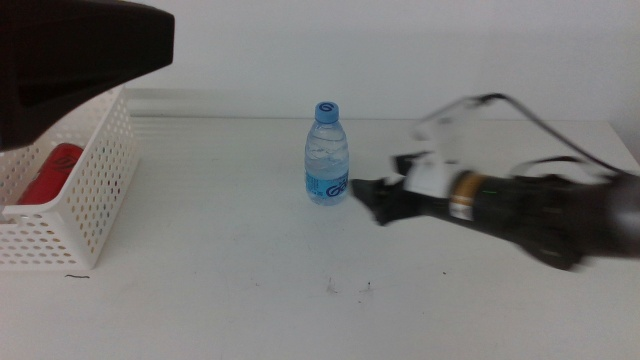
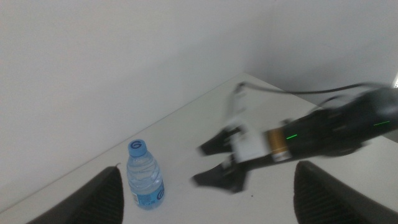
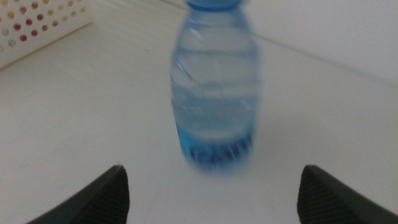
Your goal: Use arms to grab the bottles and put them into the dustbin to the left of the table.
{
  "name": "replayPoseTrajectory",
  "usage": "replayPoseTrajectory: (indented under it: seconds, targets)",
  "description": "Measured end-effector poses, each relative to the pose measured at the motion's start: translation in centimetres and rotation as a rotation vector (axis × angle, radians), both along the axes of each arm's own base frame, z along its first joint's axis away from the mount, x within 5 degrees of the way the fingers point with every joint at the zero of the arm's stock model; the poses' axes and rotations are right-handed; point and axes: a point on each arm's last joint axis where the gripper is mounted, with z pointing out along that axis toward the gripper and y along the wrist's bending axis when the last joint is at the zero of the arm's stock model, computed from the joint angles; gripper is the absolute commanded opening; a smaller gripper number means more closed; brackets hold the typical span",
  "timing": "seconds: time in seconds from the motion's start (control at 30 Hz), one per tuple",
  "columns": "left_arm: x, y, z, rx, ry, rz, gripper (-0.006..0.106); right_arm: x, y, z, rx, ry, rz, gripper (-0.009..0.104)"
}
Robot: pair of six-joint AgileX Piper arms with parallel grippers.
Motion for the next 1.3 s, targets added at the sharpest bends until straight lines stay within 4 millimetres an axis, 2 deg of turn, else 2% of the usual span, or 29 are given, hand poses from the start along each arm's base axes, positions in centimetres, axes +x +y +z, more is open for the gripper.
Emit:
replayPoseTrajectory:
  seconds: [0.13,0.2,0.3,0.4,0.43,0.5,0.67,0.87,0.97,1.17,1.3]
  targets:
    - [0.0,0.0,0.0,0.0,0.0,0.0,0.094,-4.2,-3.2,5.3,0.003,0.079,-0.149,0.081]
    - [0.0,0.0,0.0,0.0,0.0,0.0,0.094,-6.2,-4.4,9.1,-0.012,0.031,-0.203,0.077]
    - [0.0,0.0,0.0,0.0,0.0,0.0,0.094,-9.2,-5.2,14.7,0.03,-0.081,-0.238,0.071]
    - [0.0,0.0,0.0,0.0,0.0,0.0,0.094,-11.6,-5.5,18.7,0.084,-0.154,-0.234,0.07]
    - [0.0,0.0,0.0,0.0,0.0,0.0,0.094,-12.1,-5.6,19.4,0.091,-0.159,-0.235,0.07]
    - [0.0,0.0,0.0,0.0,0.0,0.0,0.094,-13.2,-5.7,20.5,0.092,-0.149,-0.232,0.07]
    - [0.0,0.0,0.0,0.0,0.0,0.0,0.094,-14.1,-5.9,20.4,0.039,-0.017,-0.24,0.07]
    - [0.0,0.0,0.0,0.0,0.0,0.0,0.094,-15.2,-5.5,21.0,-0.047,0.087,-0.131,0.072]
    - [0.0,0.0,0.0,0.0,0.0,0.0,0.094,-15.9,-5.6,22.3,-0.103,0.106,-0.075,0.075]
    - [0.0,0.0,0.0,0.0,0.0,0.0,0.094,-16.9,-6.4,27.5,-0.089,0.005,-0.059,0.083]
    - [0.0,0.0,0.0,0.0,0.0,0.0,0.094,-17.2,-6.7,28.5,-0.085,-0.015,-0.064,0.09]
